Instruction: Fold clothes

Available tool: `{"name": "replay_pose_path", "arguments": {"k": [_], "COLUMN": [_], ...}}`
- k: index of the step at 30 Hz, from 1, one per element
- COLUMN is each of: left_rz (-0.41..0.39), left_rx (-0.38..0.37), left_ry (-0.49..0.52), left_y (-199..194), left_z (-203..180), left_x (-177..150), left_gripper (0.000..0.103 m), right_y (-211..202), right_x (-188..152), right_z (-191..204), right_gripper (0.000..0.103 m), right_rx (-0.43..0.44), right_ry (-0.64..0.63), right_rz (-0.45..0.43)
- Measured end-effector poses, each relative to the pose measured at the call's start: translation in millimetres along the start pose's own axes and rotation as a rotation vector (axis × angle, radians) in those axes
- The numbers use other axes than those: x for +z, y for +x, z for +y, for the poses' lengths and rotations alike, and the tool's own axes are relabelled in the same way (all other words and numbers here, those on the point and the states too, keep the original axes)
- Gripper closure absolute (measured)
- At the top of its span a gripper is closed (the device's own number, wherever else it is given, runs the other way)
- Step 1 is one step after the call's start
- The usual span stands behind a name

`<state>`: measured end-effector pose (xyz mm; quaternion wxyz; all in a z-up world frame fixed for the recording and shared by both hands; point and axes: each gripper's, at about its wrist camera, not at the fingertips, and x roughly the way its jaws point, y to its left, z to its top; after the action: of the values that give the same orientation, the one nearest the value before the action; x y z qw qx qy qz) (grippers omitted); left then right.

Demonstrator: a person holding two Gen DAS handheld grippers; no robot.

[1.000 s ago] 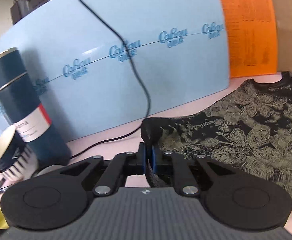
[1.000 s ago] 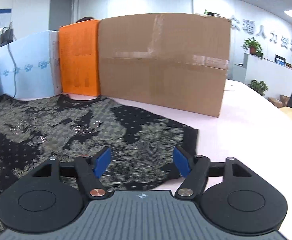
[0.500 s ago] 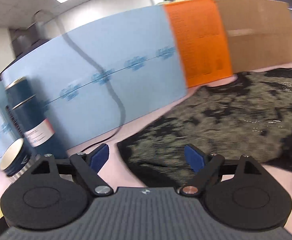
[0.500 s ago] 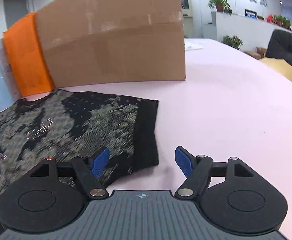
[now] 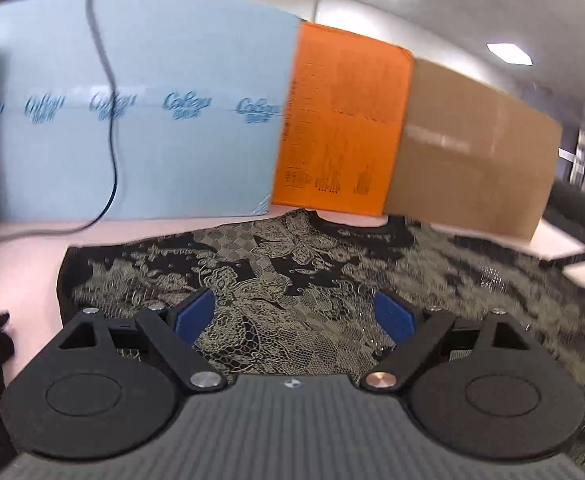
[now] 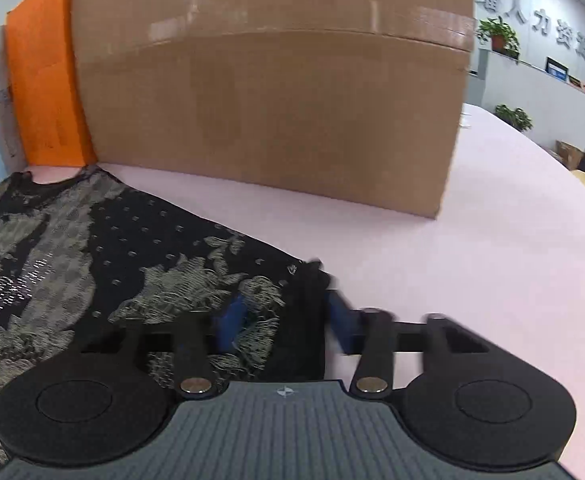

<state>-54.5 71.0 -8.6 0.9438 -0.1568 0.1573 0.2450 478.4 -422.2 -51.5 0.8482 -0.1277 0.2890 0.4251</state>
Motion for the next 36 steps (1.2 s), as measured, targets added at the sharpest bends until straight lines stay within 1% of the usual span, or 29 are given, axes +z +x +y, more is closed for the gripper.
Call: {"name": "replay_pose_path", "arguments": {"k": [2, 3, 5, 7, 9, 11, 12, 13, 14, 15, 17, 18, 19, 21, 23, 25, 26, 27, 29, 30, 32, 36], "left_rz": [0.037, 0.060, 0.088, 0.090, 0.087, 0.099, 0.106, 0.114, 0.120, 0.124, 0.124, 0.121, 0.118, 0.119, 0.124, 0.148, 0.162, 0.178, 0.221, 0.242, 0.272, 0.270], "left_rx": [0.017, 0.019, 0.015, 0.008, 0.000, 0.002, 0.003, 0.003, 0.004, 0.006, 0.011, 0.014, 0.013, -0.014, -0.059, -0.143, -0.179, -0.203, -0.224, -0.234, -0.258, -0.247], "left_ry": [-0.057, -0.079, -0.101, -0.108, -0.107, -0.109, -0.113, -0.119, -0.127, -0.136, -0.154, -0.162, -0.165, -0.159, -0.165, -0.164, -0.158, -0.149, -0.139, -0.142, -0.139, -0.032], "left_y": [6, 10, 14, 14, 14, 16, 18, 18, 19, 19, 18, 16, 14, 5, -13, -34, -44, -54, -71, -77, -88, -99], "left_z": [10, 14, 19, 20, 20, 21, 22, 23, 25, 26, 29, 30, 31, 31, 29, 24, 19, 13, 0, -5, -14, -39], "left_x": [0, 0, 0, -1, -1, -1, -1, -2, -2, -2, -3, -4, -4, -5, -9, -15, -20, -26, -38, -44, -56, -68], "left_gripper": [0.017, 0.017, 0.017, 0.017, 0.017, 0.017, 0.017, 0.017, 0.017, 0.017, 0.017, 0.017, 0.017, 0.017, 0.017, 0.017, 0.017, 0.017, 0.017, 0.017, 0.017, 0.017], "right_y": [2, 3, 9, 21, 24, 23, 18, 11, 2, -8, -30, -41, -57, -87, -119, -152, -168, -183, -207, -218, -237, -254], "right_x": [8, 11, 16, 15, 14, 16, 17, 17, 16, 15, 9, 4, -5, -26, -52, -81, -95, -107, -129, -138, -152, -168], "right_z": [9, 11, 7, 4, 7, 10, 11, 12, 13, 14, 16, 18, 21, 31, 31, 35, 35, 36, 39, 40, 44, 50], "right_gripper": [0.099, 0.099, 0.099, 0.098, 0.098, 0.093, 0.078, 0.054, 0.049, 0.047, 0.046, 0.040, 0.032, 0.025, 0.024, 0.024, 0.023, 0.019, 0.019, 0.018, 0.015, 0.013], "right_rx": [-0.023, -0.061, -0.149, -0.225, -0.248, -0.256, -0.263, -0.266, -0.274, -0.281, -0.303, -0.302, -0.290, -0.245, -0.183, -0.104, -0.061, -0.017, 0.064, 0.093, 0.141, 0.211], "right_ry": [-0.059, -0.085, -0.072, -0.082, -0.106, -0.114, -0.106, -0.100, -0.105, -0.110, -0.099, -0.080, -0.048, 0.020, 0.106, 0.198, 0.242, 0.285, 0.371, 0.399, 0.440, 0.484], "right_rz": [0.006, -0.008, -0.016, 0.011, 0.002, 0.007, 0.008, 0.000, -0.015, -0.031, -0.037, -0.038, -0.045, -0.070, -0.103, -0.139, -0.155, -0.170, -0.189, -0.205, -0.225, -0.211]}}
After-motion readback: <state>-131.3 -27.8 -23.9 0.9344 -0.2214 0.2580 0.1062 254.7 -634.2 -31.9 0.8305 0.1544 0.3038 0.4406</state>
